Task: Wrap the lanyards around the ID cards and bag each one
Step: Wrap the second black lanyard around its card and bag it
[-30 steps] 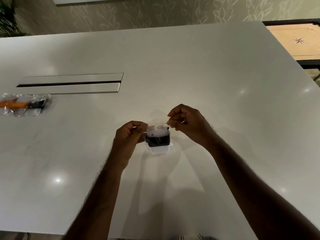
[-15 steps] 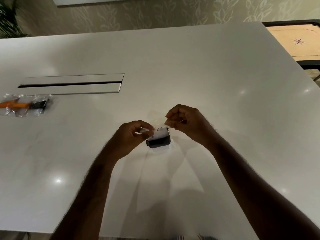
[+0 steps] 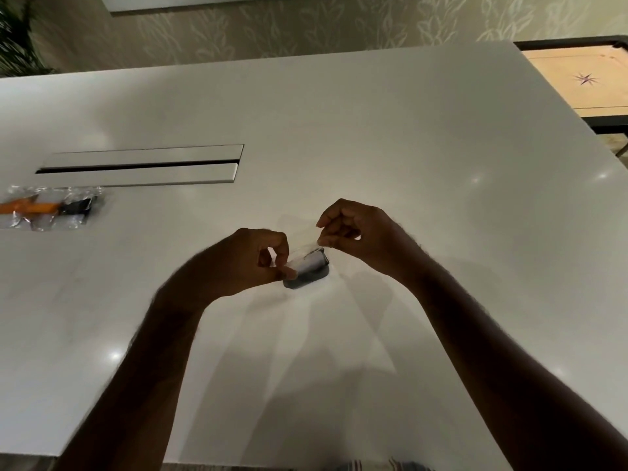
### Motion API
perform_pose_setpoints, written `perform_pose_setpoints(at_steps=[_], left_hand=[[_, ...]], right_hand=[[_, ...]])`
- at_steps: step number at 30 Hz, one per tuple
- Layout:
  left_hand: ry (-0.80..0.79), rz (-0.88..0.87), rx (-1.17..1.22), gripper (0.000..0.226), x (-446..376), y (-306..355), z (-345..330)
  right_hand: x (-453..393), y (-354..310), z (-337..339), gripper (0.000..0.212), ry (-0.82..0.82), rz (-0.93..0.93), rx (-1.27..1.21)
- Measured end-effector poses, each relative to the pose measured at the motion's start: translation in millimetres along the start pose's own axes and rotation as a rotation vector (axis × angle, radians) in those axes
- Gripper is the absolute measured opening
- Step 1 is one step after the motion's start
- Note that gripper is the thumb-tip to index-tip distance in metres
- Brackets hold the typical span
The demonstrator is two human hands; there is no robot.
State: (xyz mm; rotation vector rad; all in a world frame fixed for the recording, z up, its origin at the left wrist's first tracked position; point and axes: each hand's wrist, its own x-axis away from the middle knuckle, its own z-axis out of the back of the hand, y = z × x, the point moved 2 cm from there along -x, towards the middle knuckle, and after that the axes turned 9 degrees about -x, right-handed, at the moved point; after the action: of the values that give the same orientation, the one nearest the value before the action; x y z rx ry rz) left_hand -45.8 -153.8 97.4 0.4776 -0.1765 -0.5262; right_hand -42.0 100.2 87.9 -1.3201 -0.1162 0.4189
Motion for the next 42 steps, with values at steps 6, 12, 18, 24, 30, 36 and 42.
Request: perform_pose_setpoints(at_steps=[6,12,18,24,30,36,42], left_hand=[[-0.022,-0.008,0.062,0.033,0,4,-6],[-0.017,0.019,0.190,0.035,2,2,-12],[-0.070,0.040,0.206,0.036,1,-1,-15],[-0.113,-0.028,0.118,0.032,-2,-1,-8],[-0.121,-0.046,0.068,0.042,-3,-2,-6],[-0.073,0.020,0.105,0.031,2,-7,-3],[0.104,0.100,0.269,0.025,7,-13,-8]], right_hand=[[-5,9,-2,0.025,0.012,-0.053,-0.169],[1,32,-8,0.060,-0.151,-0.221,-0.282],[2,36,-11,0.054,-0.126,-0.222,-0.271],[-1,30,-8,0.056,-0.169,-0.206,-0.208],[-5,25,-8,0.057,-0.246,-0.184,-0.173],[-6,30,-7,0.052,-0.211,-0.189,-0.152],[0,34,-3,0.047,-0.139,-0.216,-0.198]])
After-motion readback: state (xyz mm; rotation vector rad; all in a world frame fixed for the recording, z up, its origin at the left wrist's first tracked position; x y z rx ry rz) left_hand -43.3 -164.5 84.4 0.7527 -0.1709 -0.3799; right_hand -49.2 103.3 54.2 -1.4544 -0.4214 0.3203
